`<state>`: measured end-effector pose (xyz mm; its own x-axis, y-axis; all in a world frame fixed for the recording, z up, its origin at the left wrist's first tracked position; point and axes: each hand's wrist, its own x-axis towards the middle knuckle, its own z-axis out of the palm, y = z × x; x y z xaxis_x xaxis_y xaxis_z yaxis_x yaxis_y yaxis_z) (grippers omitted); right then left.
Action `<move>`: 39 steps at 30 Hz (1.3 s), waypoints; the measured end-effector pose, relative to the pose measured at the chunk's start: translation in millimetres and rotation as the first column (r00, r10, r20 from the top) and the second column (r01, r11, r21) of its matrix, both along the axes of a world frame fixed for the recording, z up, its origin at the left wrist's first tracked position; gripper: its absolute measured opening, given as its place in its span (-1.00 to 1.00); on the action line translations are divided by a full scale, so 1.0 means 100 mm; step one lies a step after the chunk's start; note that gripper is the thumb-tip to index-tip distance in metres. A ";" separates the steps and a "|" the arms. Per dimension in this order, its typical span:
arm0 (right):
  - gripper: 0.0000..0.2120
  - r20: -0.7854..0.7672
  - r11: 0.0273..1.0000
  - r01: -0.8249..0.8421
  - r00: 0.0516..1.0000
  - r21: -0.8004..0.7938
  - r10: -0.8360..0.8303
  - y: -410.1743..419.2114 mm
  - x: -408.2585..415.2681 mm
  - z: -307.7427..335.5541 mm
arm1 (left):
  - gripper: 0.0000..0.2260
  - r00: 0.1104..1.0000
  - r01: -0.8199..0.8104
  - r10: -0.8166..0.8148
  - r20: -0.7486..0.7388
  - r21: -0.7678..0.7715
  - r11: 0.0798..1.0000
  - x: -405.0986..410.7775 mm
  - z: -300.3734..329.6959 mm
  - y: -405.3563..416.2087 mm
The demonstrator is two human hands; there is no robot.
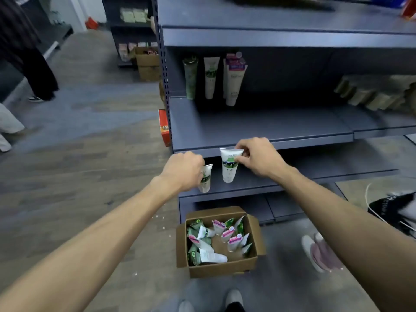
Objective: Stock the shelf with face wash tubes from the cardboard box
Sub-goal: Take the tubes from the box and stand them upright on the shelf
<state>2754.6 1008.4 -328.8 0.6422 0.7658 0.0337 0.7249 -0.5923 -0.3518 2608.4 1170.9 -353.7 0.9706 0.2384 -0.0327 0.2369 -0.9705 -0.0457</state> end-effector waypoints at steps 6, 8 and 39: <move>-0.91 0.058 0.989 -0.001 0.998 0.151 -0.008 0.08 0.17 0.58 | -0.89 0.988 0.031 -0.035 0.148 0.030 0.999 0.13 0.54 0.19; -0.91 0.087 0.986 -0.007 0.996 0.166 -0.007 0.11 0.23 0.69 | -0.88 0.984 0.030 -0.037 0.175 0.042 0.999 0.18 0.66 0.23; -0.73 -0.139 0.974 -0.223 0.964 0.047 0.228 0.23 2.01 0.68 | -0.95 0.961 -0.261 0.269 0.065 -0.113 0.959 1.54 0.75 0.22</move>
<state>2955.5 1031.9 -260.3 0.4530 0.8913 -0.0195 0.7794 -0.4066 -0.4767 2762.3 1193.2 -278.8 0.8735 0.4868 0.0040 0.4849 -0.8709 0.0800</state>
